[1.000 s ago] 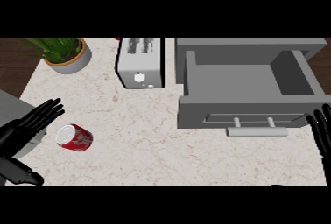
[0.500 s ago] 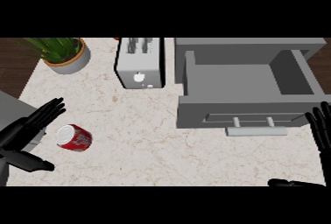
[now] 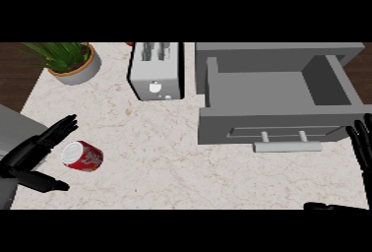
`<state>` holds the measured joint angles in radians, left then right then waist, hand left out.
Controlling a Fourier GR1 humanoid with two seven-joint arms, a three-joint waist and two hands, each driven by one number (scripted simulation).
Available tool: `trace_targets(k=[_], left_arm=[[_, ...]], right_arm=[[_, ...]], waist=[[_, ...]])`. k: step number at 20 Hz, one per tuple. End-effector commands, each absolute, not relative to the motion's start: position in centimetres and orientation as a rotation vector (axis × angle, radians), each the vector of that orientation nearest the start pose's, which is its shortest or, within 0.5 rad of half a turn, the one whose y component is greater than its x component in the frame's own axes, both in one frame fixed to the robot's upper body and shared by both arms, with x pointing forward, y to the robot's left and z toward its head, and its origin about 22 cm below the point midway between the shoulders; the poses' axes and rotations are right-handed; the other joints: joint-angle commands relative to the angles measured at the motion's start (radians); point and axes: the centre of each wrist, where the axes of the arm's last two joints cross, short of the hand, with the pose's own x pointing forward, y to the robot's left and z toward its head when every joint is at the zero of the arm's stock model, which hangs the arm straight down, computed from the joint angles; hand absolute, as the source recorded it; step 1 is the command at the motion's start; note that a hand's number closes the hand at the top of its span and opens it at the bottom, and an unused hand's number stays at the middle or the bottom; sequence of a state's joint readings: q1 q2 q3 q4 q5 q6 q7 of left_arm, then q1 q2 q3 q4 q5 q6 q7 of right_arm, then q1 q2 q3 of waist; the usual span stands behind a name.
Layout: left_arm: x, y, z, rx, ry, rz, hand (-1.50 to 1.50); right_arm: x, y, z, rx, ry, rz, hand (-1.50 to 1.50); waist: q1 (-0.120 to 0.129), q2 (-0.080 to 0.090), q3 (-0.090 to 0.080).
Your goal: Pick up the can, place it into the drawer and close the drawer
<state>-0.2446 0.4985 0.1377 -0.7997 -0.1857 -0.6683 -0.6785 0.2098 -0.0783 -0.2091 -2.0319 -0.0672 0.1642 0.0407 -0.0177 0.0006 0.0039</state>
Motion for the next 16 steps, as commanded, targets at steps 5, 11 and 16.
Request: trace_targets(k=[5, 11, 16], left_arm=[[26.3, 43.4, -5.4, -0.354, -1.523, -0.551, -1.5], [24.2, 43.5, -7.6, -0.362, -1.51, -0.541, -1.5], [25.7, 43.0, -7.5, -0.377, -1.491, -0.515, -1.5]], right_arm=[[16.7, -30.8, 9.2, -0.175, -1.803, 0.011, -1.5], [17.3, -28.8, 8.5, -0.169, -1.824, 0.032, -1.5], [15.4, -29.3, 8.3, -0.156, -1.809, 0.043, -1.5]], waist=[[-0.004, 0.003, -0.006], [0.001, 0.005, -0.007], [-0.012, 0.005, -0.007]])
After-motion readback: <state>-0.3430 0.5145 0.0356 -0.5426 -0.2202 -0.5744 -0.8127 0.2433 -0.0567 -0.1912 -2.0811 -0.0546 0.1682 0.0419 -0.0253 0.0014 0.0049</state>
